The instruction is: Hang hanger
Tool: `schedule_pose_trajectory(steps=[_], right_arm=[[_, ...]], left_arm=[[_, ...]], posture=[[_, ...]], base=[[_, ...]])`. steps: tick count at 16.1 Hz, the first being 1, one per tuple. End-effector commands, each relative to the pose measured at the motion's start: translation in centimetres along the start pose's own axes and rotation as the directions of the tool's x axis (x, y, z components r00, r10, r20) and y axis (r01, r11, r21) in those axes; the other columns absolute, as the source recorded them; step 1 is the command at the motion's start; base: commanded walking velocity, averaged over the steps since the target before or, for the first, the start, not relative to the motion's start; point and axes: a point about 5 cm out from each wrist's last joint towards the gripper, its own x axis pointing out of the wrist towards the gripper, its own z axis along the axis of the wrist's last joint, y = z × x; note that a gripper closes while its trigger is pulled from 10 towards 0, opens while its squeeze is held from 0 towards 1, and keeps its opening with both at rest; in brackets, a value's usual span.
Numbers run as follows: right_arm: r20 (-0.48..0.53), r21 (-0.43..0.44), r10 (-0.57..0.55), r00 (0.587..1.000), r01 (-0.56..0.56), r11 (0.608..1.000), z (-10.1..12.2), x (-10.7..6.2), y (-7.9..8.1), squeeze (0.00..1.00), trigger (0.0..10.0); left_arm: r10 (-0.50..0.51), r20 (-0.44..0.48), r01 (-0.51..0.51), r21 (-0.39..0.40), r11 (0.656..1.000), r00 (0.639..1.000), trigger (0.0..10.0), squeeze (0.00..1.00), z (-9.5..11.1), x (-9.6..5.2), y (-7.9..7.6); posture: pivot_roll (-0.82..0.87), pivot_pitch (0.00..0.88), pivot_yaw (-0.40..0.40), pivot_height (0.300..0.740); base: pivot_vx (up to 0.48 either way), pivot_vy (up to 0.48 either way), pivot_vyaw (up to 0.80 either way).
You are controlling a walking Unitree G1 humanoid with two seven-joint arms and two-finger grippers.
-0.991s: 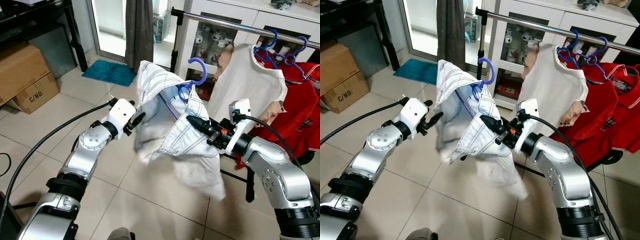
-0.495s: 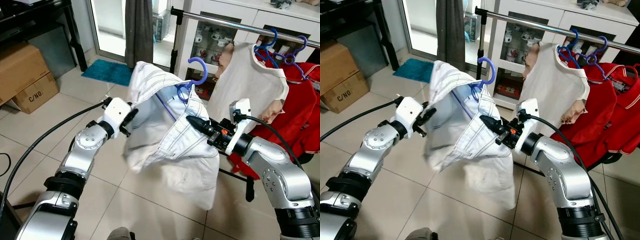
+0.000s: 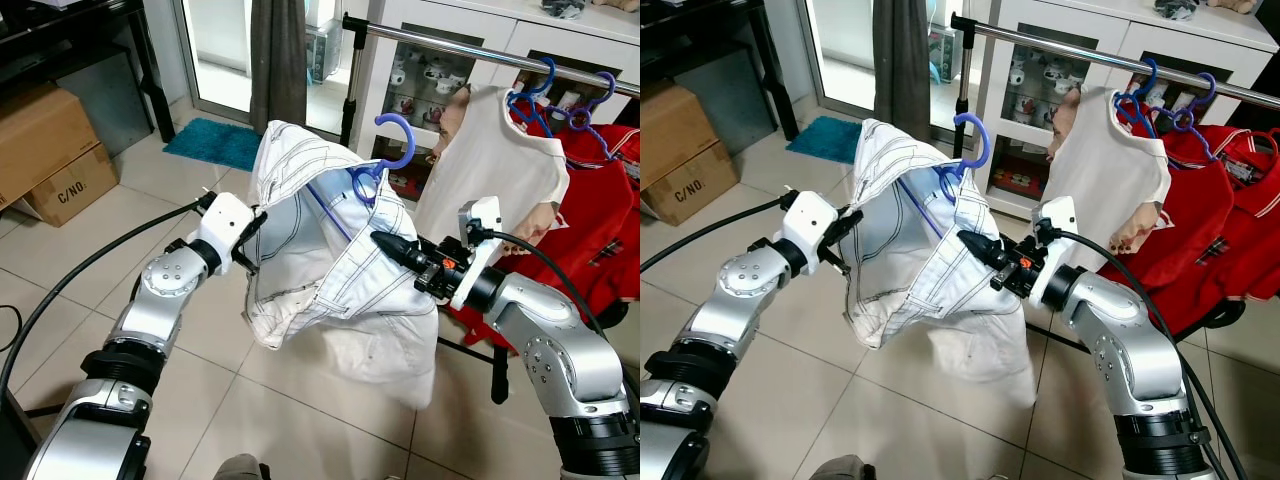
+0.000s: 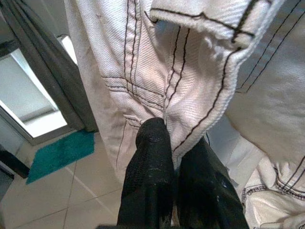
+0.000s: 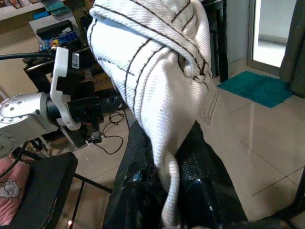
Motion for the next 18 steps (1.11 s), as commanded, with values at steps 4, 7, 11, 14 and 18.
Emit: schedule_pose_trajectory(steps=[4,7,11,14,18], right_arm=[[0.056,-0.06,0.02,0.998,-0.017,0.998,1.7,-0.2,0.2,0.0,0.0],[-0.047,-0.121,0.014,0.999,-0.02,0.993,0.7,-0.9,-0.1,0.0,0.0],[-0.201,-0.181,0.088,0.976,-0.126,0.975,-0.1,-2.4,0.0,0.0,0.0],[-0.326,-0.195,0.211,0.922,-0.284,0.939,-0.5,-3.6,0.9,0.0,0.0],[-0.336,-0.161,0.292,0.896,-0.36,0.919,-0.1,-4.4,1.2,0.0,0.0]], left_arm=[[0.011,0.031,-0.011,0.007,1.0,0.999,0.0,0.0,0.8,-0.7,2.0],[-0.21,0.069,0.209,0.017,0.978,0.975,0.0,0.0,2.2,-2.5,3.1],[-0.237,0.108,0.238,0.002,0.971,0.965,0.0,0.0,5.7,-5.4,7.8],[-0.256,0.031,0.254,0.076,0.964,0.966,0.0,0.0,7.5,-7.2,10.9],[-0.118,-0.123,0.142,0.2,0.97,0.985,0.0,0.0,7.0,-8.2,13.5]], posture=[[0.04,0.0,-0.064,0.74],[0.04,0.0,-0.061,0.74],[0.04,0.0,-0.066,0.74],[0.05,0.0,-0.07,0.74],[0.06,0.0,-0.07,0.74]], base=[[0.0,0.0,0.0],[0.0,0.0,0.0],[0.0,0.0,0.0],[0.0,0.0,0.0],[0.0,0.0,0.0]])
